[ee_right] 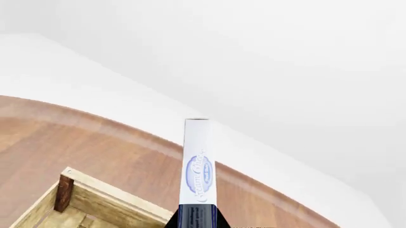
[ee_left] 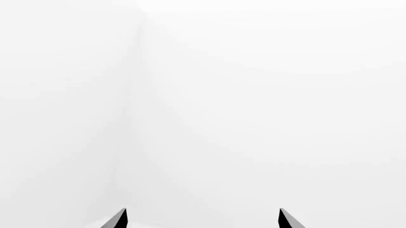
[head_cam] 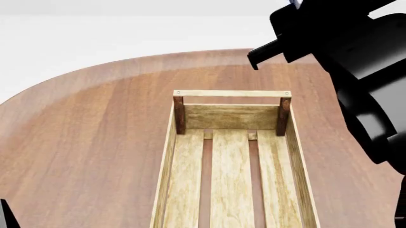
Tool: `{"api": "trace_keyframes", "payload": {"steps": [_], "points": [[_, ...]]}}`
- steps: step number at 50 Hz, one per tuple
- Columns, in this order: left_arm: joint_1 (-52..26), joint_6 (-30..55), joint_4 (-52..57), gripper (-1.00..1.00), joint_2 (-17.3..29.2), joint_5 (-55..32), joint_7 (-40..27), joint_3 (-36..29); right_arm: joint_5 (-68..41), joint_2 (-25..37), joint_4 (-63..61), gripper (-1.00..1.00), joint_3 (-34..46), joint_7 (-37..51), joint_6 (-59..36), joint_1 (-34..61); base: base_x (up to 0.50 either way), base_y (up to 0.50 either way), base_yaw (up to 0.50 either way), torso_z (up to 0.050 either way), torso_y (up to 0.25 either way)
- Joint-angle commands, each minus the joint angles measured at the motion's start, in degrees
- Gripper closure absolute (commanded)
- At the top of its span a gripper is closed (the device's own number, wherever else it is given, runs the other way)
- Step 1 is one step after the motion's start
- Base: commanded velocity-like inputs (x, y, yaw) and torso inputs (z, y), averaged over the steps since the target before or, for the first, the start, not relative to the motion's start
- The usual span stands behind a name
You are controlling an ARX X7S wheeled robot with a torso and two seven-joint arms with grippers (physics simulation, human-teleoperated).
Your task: Pick up the cream cheese and put it in the tray.
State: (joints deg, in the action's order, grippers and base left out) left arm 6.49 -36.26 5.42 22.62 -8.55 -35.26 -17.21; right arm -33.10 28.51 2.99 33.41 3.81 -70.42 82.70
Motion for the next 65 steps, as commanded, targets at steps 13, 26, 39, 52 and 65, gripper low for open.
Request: {"api": "trace_keyframes", "payload": {"steps": [13, 26, 39, 52, 65], "points": [[-0.19, 0.41, -0.07, -1.00, 0.14, -0.06, -0.10, -0.22, -3.72, 1.29, -0.02, 1.00, 1.67, -6.90, -1.20, -3.23, 0.00, 0.00, 0.00, 0.000, 0.000], [-0.31, 0.87, 0.04, -1.00, 0.16, 0.00, -0.24, -0.36, -5.13, 2.15, 1.08, 1.00, 3.73, -10.62, -0.58, -5.38, 0.00, 0.00, 0.00, 0.000, 0.001], [-0.43, 1.43, 0.04, -1.00, 0.13, 0.25, -0.58, -0.36, -4.61, 2.30, 2.59, 1.00, 5.63, -11.81, 0.61, -6.48, 0.00, 0.00, 0.00, 0.001, 0.001], [-0.37, 1.67, 0.28, -1.00, 0.19, 0.44, -0.82, -0.39, -5.26, 1.82, 5.50, 1.00, 4.73, -12.97, 2.91, -7.92, 0.00, 0.00, 0.00, 0.000, 0.000], [-0.41, 1.54, 0.20, -1.00, 0.30, 0.22, -0.71, -0.60, -7.10, 0.52, 9.94, 1.00, 1.80, -15.80, 8.54, -10.62, 0.00, 0.00, 0.00, 0.000, 0.001]]}}
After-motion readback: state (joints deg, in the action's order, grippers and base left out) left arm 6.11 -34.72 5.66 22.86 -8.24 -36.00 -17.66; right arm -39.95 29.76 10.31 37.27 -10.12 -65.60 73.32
